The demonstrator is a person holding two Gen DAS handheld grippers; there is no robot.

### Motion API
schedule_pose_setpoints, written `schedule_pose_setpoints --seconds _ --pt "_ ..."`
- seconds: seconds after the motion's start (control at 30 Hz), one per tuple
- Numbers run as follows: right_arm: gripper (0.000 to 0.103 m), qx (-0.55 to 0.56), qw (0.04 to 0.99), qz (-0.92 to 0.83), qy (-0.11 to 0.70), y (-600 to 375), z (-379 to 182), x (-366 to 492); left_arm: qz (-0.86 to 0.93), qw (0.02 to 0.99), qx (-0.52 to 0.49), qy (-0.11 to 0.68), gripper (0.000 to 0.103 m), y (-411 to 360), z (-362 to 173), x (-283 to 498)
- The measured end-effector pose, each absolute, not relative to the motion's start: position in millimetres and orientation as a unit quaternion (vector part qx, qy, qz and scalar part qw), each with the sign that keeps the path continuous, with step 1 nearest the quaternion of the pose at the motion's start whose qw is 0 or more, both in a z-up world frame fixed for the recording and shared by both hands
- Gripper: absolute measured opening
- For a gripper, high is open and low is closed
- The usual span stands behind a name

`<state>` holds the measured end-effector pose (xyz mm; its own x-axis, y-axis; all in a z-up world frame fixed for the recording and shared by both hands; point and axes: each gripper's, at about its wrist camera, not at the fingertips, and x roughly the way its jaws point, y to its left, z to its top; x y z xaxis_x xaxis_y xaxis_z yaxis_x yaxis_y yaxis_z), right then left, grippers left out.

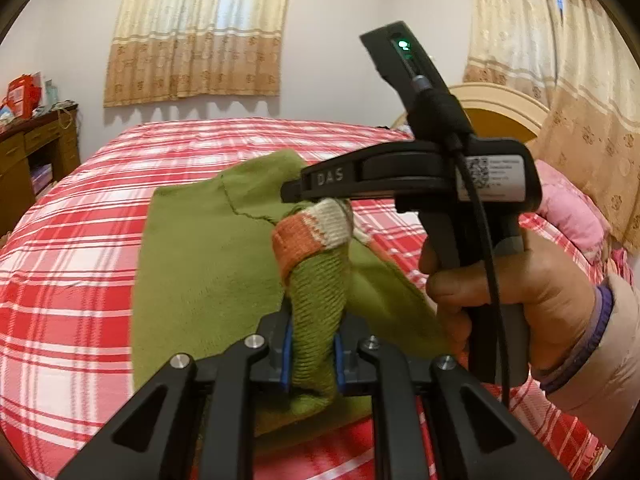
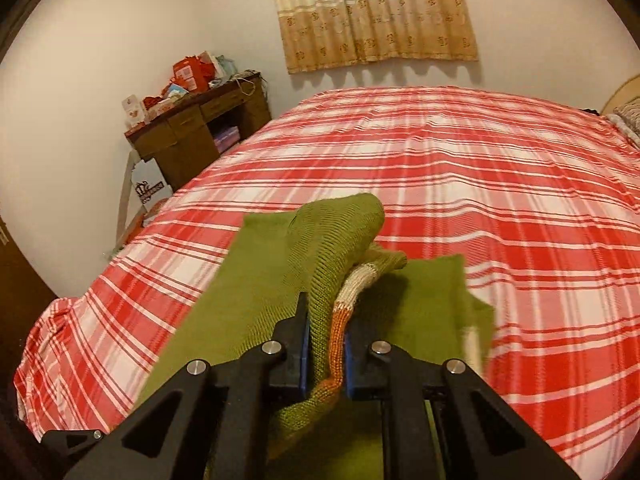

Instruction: Fold small clothes

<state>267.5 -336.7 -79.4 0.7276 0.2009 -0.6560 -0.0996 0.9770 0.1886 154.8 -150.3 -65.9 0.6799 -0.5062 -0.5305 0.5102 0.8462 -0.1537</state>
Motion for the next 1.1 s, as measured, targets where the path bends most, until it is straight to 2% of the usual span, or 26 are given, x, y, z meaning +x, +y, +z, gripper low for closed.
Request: schedule_pose_setpoints --seconds 0.37,0.63,0.7,0.8,0.83,0.87,0.9,1.1 --pt "0.012 0.081 0.924 0.049 0.369 -384 -96 256 -0.311 0.900 0.028 0.303 0.015 -189 -74 153" --pt "0.013 0.129 0.906 0.051 0.400 -411 -134 255 -0.316 0.885 0.043 0.338 0.017 -202 -85 154" --pt "0.017 0.164 0.901 0.059 0.398 -419 -135 249 -0.324 0.879 0.044 0.346 0.024 -198 -83 148" --pt "0.020 0.188 0.897 0.062 0.396 -426 -131 227 -0.336 0.875 0.054 0.343 0.041 -185 -81 126" --pt "0.022 0.183 0.898 0.056 0.395 -427 -129 218 -0.335 0.876 0.055 0.342 0.051 -178 -81 118" --pt "0.029 0.171 0.902 0.044 0.393 -428 -125 205 -0.336 0.876 0.051 0.342 0.060 -165 -80 108" --pt "0.037 0.165 0.904 0.034 0.392 -429 -122 197 -0.336 0.876 0.048 0.343 0.062 -158 -80 102" --pt "0.037 0.120 0.925 0.008 0.361 -418 -89 124 -0.290 0.878 0.018 0.381 0.065 -110 -94 85"
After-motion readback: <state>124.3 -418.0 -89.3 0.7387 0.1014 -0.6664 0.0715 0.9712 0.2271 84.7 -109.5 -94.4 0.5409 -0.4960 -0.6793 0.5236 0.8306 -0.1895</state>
